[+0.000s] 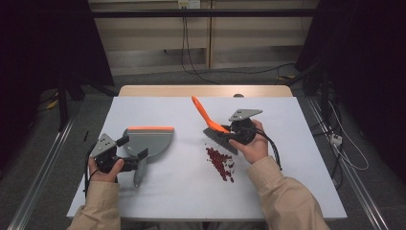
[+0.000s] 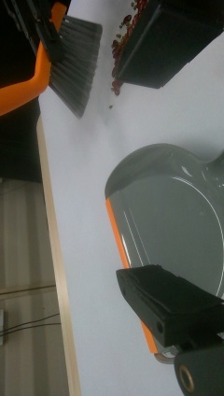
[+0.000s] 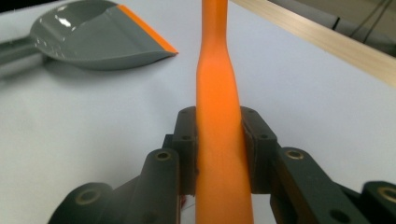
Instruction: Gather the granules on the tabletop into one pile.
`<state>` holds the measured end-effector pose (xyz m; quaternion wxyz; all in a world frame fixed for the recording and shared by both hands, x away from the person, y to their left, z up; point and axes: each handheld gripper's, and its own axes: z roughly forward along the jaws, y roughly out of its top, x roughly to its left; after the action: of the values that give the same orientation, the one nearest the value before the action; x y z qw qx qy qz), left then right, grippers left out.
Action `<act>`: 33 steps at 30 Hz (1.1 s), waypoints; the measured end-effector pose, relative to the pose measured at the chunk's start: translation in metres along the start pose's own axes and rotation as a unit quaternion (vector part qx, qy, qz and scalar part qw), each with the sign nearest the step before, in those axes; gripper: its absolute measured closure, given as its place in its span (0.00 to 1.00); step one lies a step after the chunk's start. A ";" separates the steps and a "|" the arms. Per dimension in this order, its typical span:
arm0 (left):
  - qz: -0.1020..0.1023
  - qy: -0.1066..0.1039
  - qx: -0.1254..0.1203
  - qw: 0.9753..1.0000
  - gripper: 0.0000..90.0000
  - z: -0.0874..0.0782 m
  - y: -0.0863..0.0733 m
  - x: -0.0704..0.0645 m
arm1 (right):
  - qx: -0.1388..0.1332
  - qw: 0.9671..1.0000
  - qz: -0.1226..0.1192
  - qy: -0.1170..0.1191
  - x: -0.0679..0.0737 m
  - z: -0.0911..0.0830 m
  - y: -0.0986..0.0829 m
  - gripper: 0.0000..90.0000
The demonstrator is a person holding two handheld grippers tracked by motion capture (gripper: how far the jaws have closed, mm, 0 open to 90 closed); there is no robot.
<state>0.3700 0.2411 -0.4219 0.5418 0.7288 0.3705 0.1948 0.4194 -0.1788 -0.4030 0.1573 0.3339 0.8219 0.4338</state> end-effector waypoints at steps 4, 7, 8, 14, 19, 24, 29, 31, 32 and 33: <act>-0.001 0.001 0.002 1.000 0.07 0.001 0.000 0.001 | -0.001 0.997 -0.072 0.015 -0.004 0.011 0.004 0.79; -0.001 0.002 0.003 1.000 0.06 0.001 -0.001 0.001 | -0.002 0.992 -0.121 0.028 -0.009 0.021 0.002 0.79; -0.001 0.002 0.003 1.000 0.06 0.001 -0.001 0.002 | -0.004 0.990 -0.138 0.033 -0.010 0.024 0.001 0.79; -0.001 0.002 0.009 1.000 0.06 0.002 -0.001 0.002 | 0.011 0.978 -0.196 0.065 -0.009 0.038 -0.002 0.79; -0.002 0.003 0.009 1.000 0.06 0.002 -0.002 0.003 | 0.024 0.968 -0.233 0.087 0.001 0.033 -0.004 0.79; -0.002 0.003 0.009 1.000 0.06 0.002 -0.001 0.002 | 0.028 0.964 -0.242 0.106 0.006 0.022 -0.008 0.79; -0.001 0.004 0.009 1.000 0.06 0.002 -0.001 0.001 | 0.026 0.963 -0.241 0.122 0.011 0.013 -0.013 0.79; -0.001 0.003 0.009 1.000 0.06 0.002 -0.001 0.001 | 0.027 0.961 -0.246 0.123 0.013 0.011 -0.015 0.79; -0.001 0.004 0.009 1.000 0.06 0.002 -0.001 0.001 | 0.027 0.961 -0.246 0.122 0.014 0.010 -0.015 0.79; -0.002 0.004 0.008 1.000 0.06 0.002 -0.001 0.001 | 0.027 0.962 -0.244 0.122 0.015 0.009 -0.015 0.79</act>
<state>0.3717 0.2405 -0.4240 0.5347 0.7319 0.3757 0.1932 0.4069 -0.1691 -0.4200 0.1477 0.0719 0.9028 0.3975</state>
